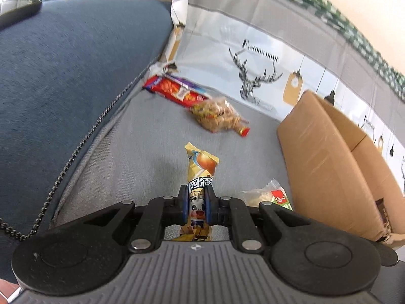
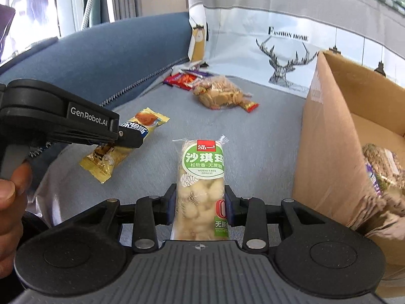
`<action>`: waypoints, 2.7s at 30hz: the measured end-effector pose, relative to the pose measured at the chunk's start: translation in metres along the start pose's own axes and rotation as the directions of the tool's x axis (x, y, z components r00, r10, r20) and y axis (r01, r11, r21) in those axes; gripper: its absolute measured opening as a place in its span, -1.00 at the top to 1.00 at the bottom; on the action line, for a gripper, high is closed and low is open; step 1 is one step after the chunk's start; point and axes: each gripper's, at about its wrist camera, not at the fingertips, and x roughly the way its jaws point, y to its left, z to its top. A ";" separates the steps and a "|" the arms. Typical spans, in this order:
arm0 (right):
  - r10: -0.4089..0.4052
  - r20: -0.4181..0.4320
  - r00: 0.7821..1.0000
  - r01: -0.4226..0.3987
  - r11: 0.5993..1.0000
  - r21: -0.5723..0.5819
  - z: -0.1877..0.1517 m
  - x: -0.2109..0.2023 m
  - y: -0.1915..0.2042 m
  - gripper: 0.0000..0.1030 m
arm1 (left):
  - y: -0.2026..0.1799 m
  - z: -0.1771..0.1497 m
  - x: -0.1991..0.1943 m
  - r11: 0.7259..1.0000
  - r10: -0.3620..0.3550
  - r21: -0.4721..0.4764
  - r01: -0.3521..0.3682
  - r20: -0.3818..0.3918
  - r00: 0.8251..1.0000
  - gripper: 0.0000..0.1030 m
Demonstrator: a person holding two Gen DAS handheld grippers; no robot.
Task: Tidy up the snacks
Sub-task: 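Carry the wafer bar and cracker pack over the box with both tools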
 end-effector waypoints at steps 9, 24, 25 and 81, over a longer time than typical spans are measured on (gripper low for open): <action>0.016 0.107 0.994 -0.014 1.000 -0.017 0.009 -0.031 0.004 0.26 | 0.002 -0.001 -0.024 0.998 -0.050 -0.025 0.052 0.083 0.995 0.75; -0.001 0.250 0.968 -0.013 0.999 0.051 0.034 -0.083 -0.009 0.26 | -0.022 0.020 -0.078 0.989 -0.131 -0.047 0.141 0.174 0.976 0.75; -0.002 0.256 0.967 -0.014 0.998 0.059 0.035 -0.085 -0.010 0.26 | -0.025 0.022 -0.083 0.988 -0.138 -0.042 0.148 0.184 0.973 0.75; -0.449 0.202 0.870 0.364 0.863 0.350 0.074 -0.098 -0.238 0.26 | -0.223 0.094 0.053 0.908 -0.390 0.161 0.387 -0.014 0.921 0.75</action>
